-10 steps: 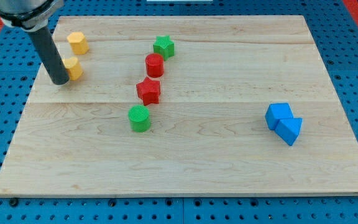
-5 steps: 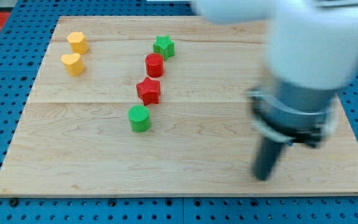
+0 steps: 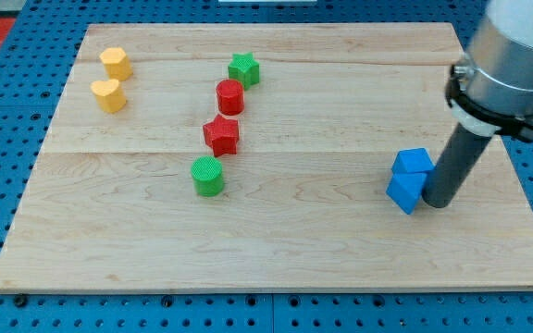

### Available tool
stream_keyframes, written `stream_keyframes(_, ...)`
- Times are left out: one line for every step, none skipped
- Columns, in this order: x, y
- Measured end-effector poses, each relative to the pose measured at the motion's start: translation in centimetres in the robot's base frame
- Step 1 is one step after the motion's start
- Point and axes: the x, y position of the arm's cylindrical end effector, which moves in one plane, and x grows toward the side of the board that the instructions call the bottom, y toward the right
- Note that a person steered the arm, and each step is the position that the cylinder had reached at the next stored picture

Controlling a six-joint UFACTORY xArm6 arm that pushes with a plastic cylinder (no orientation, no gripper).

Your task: Move the triangle to the center left

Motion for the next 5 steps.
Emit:
stream_keyframes(-1.2,-3.7)
stream_keyframes(-0.6,-12.4)
stream_keyframes(-3.0,-11.9)
stream_keyframes(-3.5,-15.0)
stream_keyframes(2.2,-17.3)
